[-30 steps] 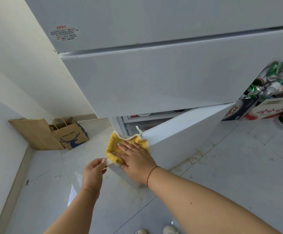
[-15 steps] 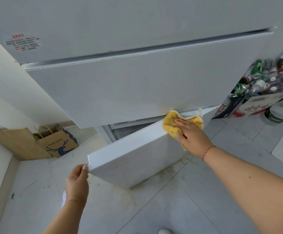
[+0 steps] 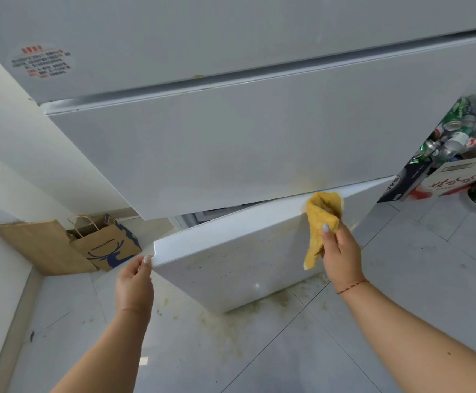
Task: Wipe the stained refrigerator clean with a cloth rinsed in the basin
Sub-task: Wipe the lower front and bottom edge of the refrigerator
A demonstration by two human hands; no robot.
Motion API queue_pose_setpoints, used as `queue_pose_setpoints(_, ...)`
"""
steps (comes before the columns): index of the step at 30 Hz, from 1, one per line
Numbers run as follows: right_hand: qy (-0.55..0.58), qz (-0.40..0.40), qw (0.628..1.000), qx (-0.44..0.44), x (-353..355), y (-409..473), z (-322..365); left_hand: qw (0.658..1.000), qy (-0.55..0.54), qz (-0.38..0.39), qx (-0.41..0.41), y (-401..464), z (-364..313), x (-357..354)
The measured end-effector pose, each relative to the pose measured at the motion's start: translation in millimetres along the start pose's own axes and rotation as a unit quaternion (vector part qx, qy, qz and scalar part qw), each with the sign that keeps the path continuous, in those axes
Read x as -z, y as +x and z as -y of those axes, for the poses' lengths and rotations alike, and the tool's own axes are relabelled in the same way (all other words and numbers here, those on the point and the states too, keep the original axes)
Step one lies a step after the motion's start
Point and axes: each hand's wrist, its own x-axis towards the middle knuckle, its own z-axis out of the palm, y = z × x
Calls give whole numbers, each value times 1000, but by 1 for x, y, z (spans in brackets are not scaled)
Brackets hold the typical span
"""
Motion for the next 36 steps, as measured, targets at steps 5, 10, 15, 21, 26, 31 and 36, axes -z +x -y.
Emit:
queue_pose_setpoints(5,243,-107,952,-151,-12,-9,12,1000,-3,10,3,20,0,1)
queue_pose_setpoints(10,307,-143,923,-180,-20,-20,11,999,-35,-23,-2,38,-8,-8)
queue_pose_setpoints(15,317,-168,914,-188,-20,-28,-1,995,-61,-74,17,46,-7,-17)
queue_pose_setpoints(21,332,-164,910,-184,-18,-17,-19,990,-118,-72,1,54,-6,-33)
queue_pose_setpoints(26,359,-160,907,-150,-19,8,-51,978,-158,-126,-60,54,12,-63)
queue_pose_setpoints(31,389,-182,900,-78,-32,27,-77,949,-188,-188,-173,46,44,-99)
queue_pose_setpoints(36,416,-210,885,-12,-49,35,-96,935,-184,-156,-259,46,65,-128)
